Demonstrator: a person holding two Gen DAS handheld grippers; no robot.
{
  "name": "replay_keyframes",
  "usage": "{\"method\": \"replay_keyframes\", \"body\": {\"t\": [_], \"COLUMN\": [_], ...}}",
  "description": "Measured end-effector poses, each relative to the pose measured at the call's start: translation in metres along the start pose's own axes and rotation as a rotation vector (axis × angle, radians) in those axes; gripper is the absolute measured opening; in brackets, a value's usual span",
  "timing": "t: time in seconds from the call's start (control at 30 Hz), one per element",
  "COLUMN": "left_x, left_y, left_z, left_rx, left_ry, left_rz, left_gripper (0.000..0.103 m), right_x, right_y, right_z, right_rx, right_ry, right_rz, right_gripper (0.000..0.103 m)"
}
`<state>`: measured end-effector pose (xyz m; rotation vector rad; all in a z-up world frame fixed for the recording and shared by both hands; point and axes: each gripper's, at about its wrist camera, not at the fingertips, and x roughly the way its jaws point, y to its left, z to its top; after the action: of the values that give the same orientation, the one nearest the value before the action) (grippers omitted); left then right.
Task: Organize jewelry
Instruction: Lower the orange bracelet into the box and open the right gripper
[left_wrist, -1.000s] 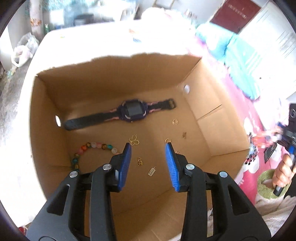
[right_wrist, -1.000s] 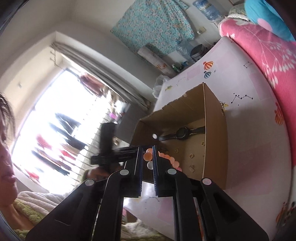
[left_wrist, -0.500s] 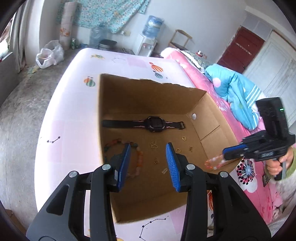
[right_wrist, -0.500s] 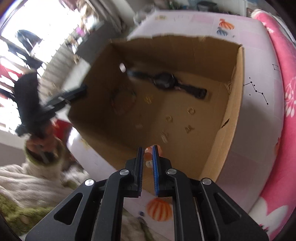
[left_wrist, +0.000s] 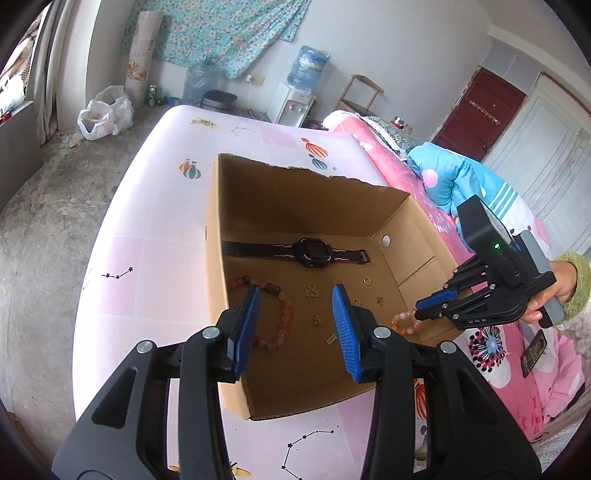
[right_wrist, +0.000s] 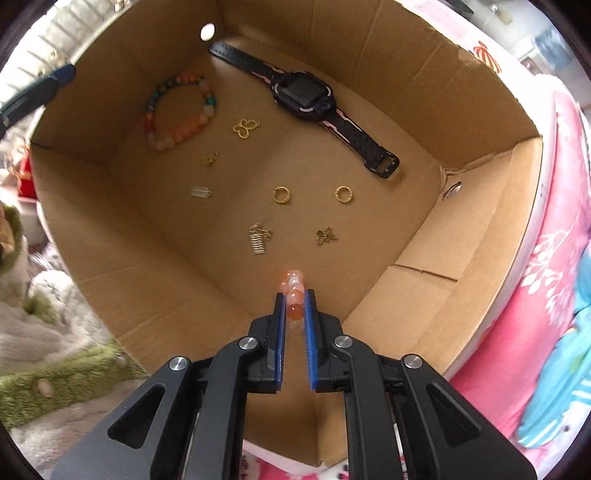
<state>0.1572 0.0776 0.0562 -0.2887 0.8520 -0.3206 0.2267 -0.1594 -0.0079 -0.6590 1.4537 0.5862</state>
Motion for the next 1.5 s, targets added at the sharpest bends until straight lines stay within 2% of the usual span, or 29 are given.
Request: {"method": "replay_keyframes", "body": {"t": [0.13, 0.3, 0.4, 0.5, 0.53, 0.67, 0.73, 0.77, 0.83, 0.87, 0.97, 1.03, 1.13, 1.27, 1.3, 1.4, 1.5], "left_x": [-0.001, -0.004, -0.007, -0.012, -0.013, -0.019, -0.022, -0.024, -0.025, -0.027, -0.024, -0.013, 0.010, 0.025, 0.025, 0.025, 0.024], "left_y": [0.000, 0.000, -0.001, -0.001, -0.001, -0.003, -0.003, -0.002, 0.001, 0.004, 0.017, 0.026, 0.033, 0.032, 0.029, 0.024, 0.020], "left_z": [-0.002, -0.004, -0.006, -0.007, -0.008, -0.012, -0.014, -0.015, -0.016, -0.017, -0.018, -0.018, -0.019, -0.023, -0.024, -0.025, -0.027], "left_rx": [0.003, 0.005, 0.008, 0.007, 0.006, 0.013, 0.015, 0.011, -0.002, -0.012, -0.064, -0.105, -0.159, -0.208, -0.207, -0.209, -0.210], "left_ry": [-0.008, -0.012, -0.019, -0.030, -0.035, -0.044, -0.046, -0.046, -0.040, -0.040, -0.045, -0.010, 0.063, 0.104, 0.101, 0.095, 0.091], "left_rz": [0.000, -0.002, 0.001, 0.006, 0.009, 0.031, 0.058, 0.066, 0.071, 0.073, 0.070, 0.046, -0.002, -0.104, -0.088, -0.069, -0.056], "left_gripper": [0.039, 0.039, 0.039, 0.042, 0.046, 0.053, 0.062, 0.063, 0.074, 0.076, 0.081, 0.081, 0.081, 0.082, 0.082, 0.082, 0.082], "right_x": [0.000, -0.015, -0.031, -0.055, -0.063, -0.097, -0.105, -0.105, -0.099, -0.093, -0.065, -0.044, -0.009, -0.001, -0.004, -0.010, -0.010], "right_y": [0.000, -0.010, -0.015, -0.018, -0.021, -0.034, -0.041, -0.040, -0.042, -0.044, -0.052, -0.061, -0.069, -0.054, -0.047, -0.033, -0.029], "right_z": [0.001, -0.003, -0.012, -0.024, -0.028, -0.061, -0.087, -0.093, -0.109, -0.119, -0.138, -0.144, -0.139, -0.123, -0.118, -0.109, -0.108], "right_rx": [-0.001, 0.051, 0.091, 0.167, 0.196, 0.349, 0.447, 0.489, 0.559, 0.604, 0.740, 0.829, 0.907, 0.833, 0.792, 0.745, 0.740], "right_ry": [-0.002, -0.051, -0.095, -0.198, -0.236, -0.457, -0.547, -0.576, -0.621, -0.644, -0.666, -0.657, -0.620, -0.595, -0.603, -0.583, -0.578], "right_rz": [-0.042, -0.053, -0.052, -0.025, -0.010, 0.055, 0.083, 0.088, 0.101, 0.111, 0.162, 0.202, 0.328, 0.379, 0.390, 0.300, 0.282], "right_gripper": [0.011, 0.011, 0.011, 0.012, 0.019, 0.048, 0.056, 0.059, 0.066, 0.070, 0.072, 0.072, 0.072, 0.072, 0.074, 0.074, 0.074]}}
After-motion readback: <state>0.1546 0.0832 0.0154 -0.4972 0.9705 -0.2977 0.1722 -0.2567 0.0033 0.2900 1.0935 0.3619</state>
